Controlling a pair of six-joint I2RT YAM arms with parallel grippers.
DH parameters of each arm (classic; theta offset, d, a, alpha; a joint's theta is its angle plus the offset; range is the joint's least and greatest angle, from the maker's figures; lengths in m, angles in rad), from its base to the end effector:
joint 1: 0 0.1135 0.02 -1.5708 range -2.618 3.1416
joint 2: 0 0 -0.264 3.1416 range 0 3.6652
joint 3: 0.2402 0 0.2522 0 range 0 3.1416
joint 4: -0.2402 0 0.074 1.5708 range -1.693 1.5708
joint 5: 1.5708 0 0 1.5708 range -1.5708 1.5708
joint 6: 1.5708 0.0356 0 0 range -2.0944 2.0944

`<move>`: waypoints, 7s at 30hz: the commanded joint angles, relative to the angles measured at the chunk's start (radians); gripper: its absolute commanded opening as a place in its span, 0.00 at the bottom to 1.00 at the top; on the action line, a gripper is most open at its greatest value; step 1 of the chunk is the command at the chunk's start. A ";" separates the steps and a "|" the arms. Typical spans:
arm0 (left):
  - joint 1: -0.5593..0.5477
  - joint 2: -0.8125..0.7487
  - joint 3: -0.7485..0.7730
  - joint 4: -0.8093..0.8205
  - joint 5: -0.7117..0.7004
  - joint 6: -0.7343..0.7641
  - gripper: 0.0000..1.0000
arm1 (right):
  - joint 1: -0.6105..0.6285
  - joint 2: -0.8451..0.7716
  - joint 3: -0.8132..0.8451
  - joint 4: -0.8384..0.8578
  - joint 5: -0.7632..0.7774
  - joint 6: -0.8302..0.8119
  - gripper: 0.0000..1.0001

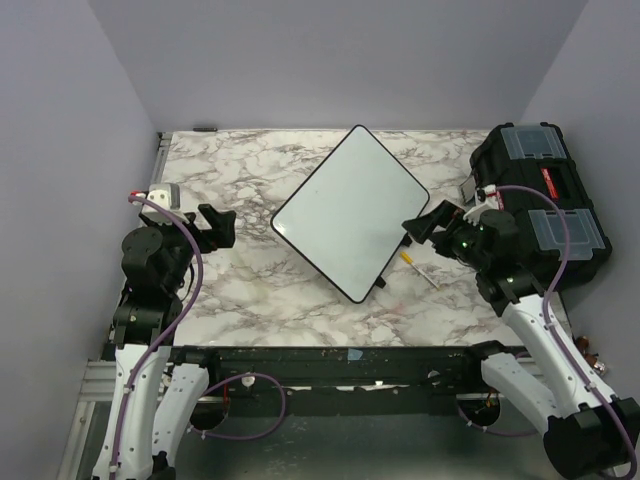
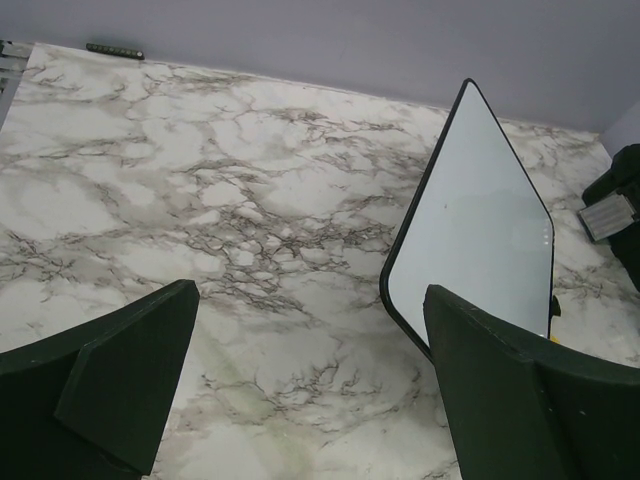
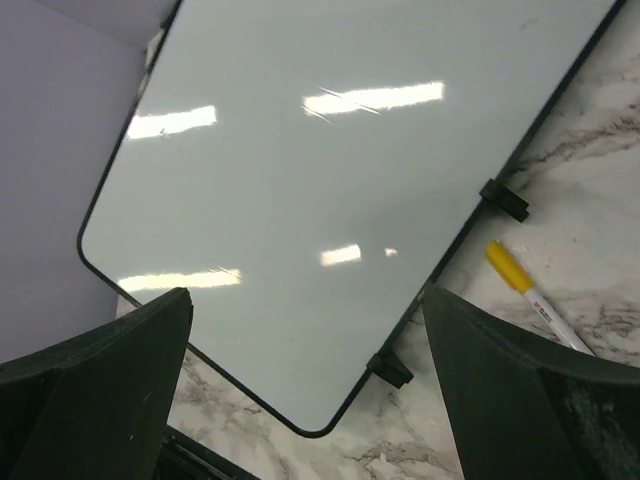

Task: Write a sentence on the whiteboard
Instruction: Pick up the whiteboard marker from the center of the board, then pass from the right arm to the left

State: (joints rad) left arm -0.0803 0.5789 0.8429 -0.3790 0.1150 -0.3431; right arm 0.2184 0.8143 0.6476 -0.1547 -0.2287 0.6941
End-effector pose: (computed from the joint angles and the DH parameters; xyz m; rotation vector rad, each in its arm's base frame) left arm 0.1277 -0.0144 0.3672 -0.1363 1.6966 -0.4139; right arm 0.1871 0.0498 0.2897 0.3049 1.9483 0.8270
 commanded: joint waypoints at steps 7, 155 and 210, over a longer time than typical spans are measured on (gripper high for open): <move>-0.010 -0.007 0.030 -0.063 0.004 -0.055 0.98 | -0.005 0.050 -0.076 -0.180 0.274 0.041 1.00; -0.257 0.071 -0.071 0.009 0.786 -0.213 0.70 | 0.779 0.324 0.347 -0.104 -0.211 -0.549 0.01; -0.351 -0.033 -0.195 0.581 0.602 -0.510 0.00 | 0.803 0.087 0.298 0.142 0.193 -0.060 1.00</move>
State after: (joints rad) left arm -0.4278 0.5835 0.7086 -0.0700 0.7547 -0.7399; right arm 1.0206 0.9028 0.9794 -0.1043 -0.0036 0.5079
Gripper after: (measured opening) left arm 0.146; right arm 0.998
